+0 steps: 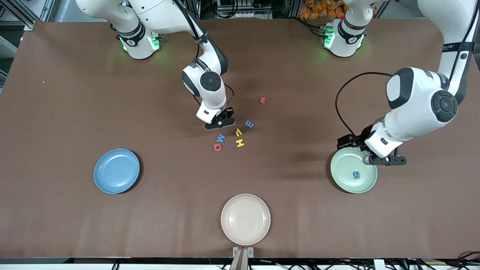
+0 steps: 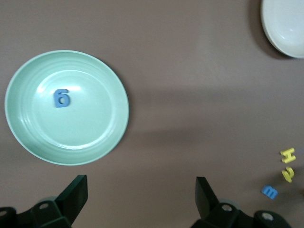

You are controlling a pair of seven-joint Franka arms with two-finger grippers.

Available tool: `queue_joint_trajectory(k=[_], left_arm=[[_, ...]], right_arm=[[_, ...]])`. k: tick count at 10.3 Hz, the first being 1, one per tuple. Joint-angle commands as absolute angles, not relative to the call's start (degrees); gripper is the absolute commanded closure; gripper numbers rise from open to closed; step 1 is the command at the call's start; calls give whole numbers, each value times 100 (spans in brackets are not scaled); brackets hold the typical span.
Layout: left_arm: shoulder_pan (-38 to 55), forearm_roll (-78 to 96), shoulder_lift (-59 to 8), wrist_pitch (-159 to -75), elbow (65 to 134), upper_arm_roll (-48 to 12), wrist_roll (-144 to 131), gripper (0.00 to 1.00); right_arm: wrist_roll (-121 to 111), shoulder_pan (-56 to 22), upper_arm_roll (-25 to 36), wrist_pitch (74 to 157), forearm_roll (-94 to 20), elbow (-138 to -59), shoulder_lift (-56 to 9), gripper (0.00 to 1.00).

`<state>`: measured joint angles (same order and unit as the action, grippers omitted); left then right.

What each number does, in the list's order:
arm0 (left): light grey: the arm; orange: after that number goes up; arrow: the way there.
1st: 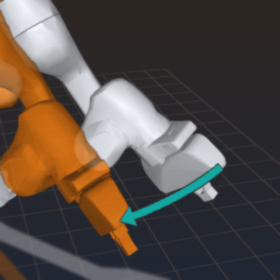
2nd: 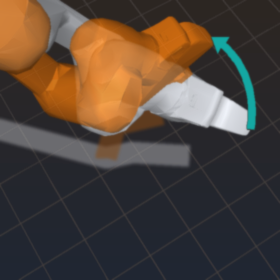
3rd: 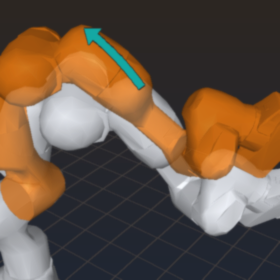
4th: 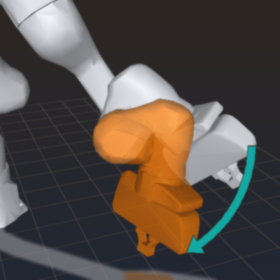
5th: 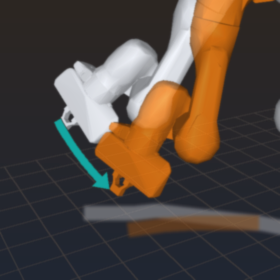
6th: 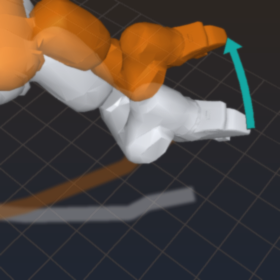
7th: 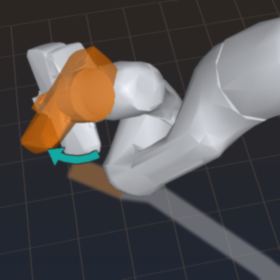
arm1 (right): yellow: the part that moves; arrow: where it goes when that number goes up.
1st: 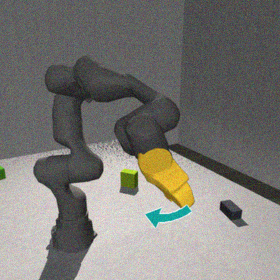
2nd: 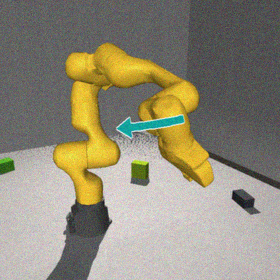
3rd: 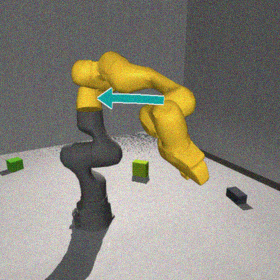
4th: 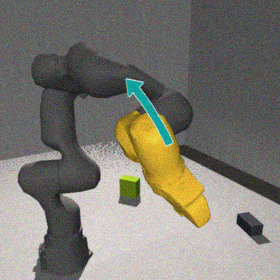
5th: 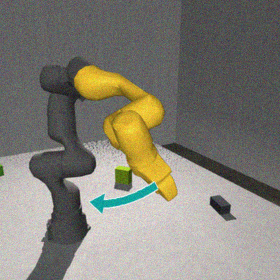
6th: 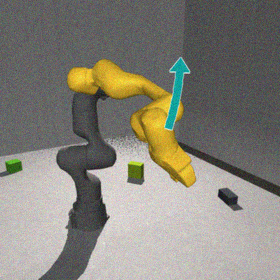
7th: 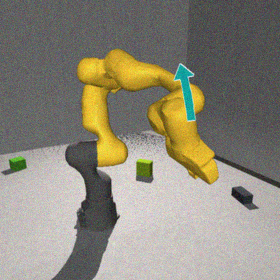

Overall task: Sort uppercase to blue plate, lowercase to green plate
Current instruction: 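Place the teal R on the blue plate while the left gripper reaches m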

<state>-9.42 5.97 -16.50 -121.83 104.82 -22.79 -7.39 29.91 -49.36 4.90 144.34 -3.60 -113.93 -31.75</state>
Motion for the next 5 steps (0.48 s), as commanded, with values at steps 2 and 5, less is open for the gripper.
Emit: queue_joint_trajectory(k=[2, 5], left_arm=[[-371, 398, -1643, -12058, 10591, -2232, -668, 0], [200, -26, -2099, -12417, 10565, -2259, -668, 0]], right_arm=[[3032, -4476, 501, 13890, -352, -11505, -2525, 100], [2211, -3668, 527, 13413, -273, -11478, -2127, 100]])
